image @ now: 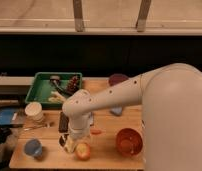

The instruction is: Place apple in metal cup

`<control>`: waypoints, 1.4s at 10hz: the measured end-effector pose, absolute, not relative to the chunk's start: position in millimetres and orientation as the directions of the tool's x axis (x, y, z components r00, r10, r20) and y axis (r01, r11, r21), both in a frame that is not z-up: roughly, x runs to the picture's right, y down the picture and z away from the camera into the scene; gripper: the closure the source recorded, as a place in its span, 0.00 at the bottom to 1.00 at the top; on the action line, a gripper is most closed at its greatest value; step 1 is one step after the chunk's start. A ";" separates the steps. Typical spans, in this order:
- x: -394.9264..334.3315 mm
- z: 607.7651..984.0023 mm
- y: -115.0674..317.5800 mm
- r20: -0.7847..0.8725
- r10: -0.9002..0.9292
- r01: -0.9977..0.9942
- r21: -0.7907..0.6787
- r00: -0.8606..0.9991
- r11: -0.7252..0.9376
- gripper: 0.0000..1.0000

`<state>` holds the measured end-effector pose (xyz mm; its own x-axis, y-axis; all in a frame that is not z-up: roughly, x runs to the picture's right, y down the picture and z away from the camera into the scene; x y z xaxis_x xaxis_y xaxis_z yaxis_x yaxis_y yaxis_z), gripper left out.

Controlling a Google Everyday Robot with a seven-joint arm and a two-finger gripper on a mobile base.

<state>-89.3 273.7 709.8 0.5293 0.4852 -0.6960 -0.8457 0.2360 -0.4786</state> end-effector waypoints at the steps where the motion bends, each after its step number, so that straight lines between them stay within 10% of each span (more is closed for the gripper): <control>1: -83.4 715.0 280.1 -0.710 0.478 -0.852 -0.476 0.518 0.216 0.29; 7: -77.2 741.5 296.1 -0.738 0.454 -0.858 -0.493 0.499 0.143 0.36; 14: -73.0 711.7 266.7 -0.702 0.512 -0.864 -0.465 0.494 0.196 1.00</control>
<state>-73.0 266.7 711.7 0.4942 0.5124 -0.7024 -0.8635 0.1956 -0.4648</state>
